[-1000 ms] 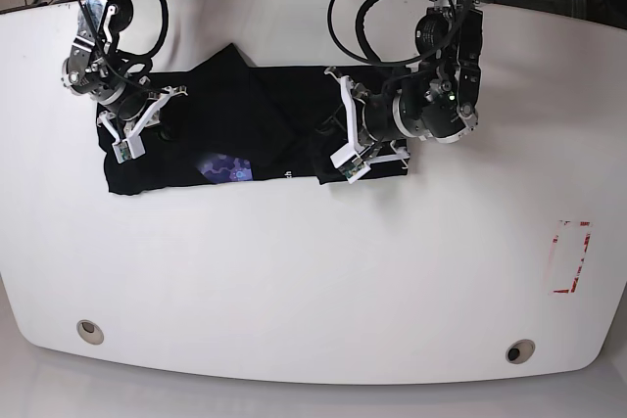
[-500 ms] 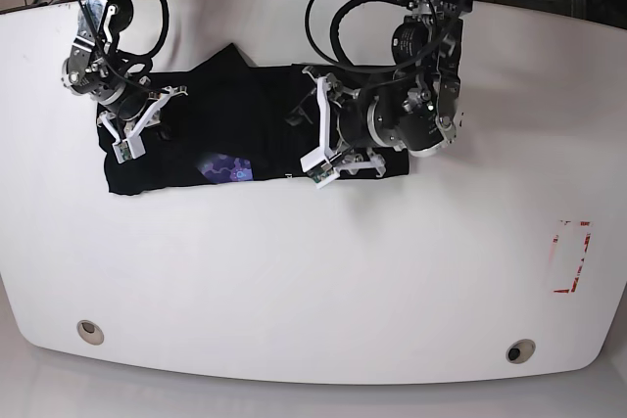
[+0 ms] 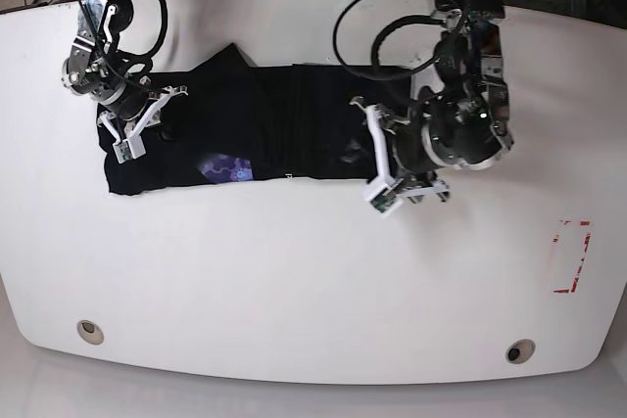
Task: Layout the t-shirt on the table in an organized manner, then fold the t-shirt properly
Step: 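Fold the strip end with the left gripper toward the right gripper, then regrasp the strip ends with both grippers and pull them apart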
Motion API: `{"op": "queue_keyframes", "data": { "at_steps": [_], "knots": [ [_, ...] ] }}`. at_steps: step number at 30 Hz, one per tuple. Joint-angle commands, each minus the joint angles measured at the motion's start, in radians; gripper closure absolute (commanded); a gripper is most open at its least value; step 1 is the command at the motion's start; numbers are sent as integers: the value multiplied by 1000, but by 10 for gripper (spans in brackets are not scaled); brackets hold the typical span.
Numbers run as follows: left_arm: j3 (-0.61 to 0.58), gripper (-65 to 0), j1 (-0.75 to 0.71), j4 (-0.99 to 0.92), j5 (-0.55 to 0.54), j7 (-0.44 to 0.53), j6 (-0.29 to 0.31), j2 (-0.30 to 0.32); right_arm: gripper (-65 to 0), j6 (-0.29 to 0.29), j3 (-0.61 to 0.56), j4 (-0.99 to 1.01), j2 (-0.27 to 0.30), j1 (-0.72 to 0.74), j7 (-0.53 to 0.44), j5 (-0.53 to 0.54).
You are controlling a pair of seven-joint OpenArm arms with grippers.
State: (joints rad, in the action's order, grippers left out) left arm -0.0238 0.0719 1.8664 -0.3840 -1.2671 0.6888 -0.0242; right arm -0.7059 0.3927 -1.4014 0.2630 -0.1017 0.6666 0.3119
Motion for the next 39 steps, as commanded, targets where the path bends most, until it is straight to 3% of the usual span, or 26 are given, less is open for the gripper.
{"op": "queue_keyframes", "data": {
  "at_steps": [1, 8, 10, 17, 26, 33, 39],
  "knots": [
    [-3, -278, -21, 14, -22, 46, -1, 27, -36, 8, -5, -11, -6, -11, 83, -55],
    [23, -60, -76, -43, -20, 112, -4, 105, -36, 8, -2, -77, -15, -16, 83, -55],
    [40, -36, -90, -67, -16, 134, -5, 117, -36, 8, -4, -92, -15, -16, 83, -55],
    [49, -47, -113, -173, -16, 162, -2, 123, -38, 8, -1, -128, -17, -16, 91, -55],
    [46, -47, -116, -302, -20, 218, -1, 172, -54, 8, 4, -299, -37, -10, 213, -55],
    [48, -47, -116, -328, -16, 224, 1, 183, -273, 8, 44, -481, -55, -8, 338, -53],
    [49, -47, -116, -328, -22, 224, 1, 220, -409, 8, 208, -576, -116, 58, 494, -16]
  ]
}}
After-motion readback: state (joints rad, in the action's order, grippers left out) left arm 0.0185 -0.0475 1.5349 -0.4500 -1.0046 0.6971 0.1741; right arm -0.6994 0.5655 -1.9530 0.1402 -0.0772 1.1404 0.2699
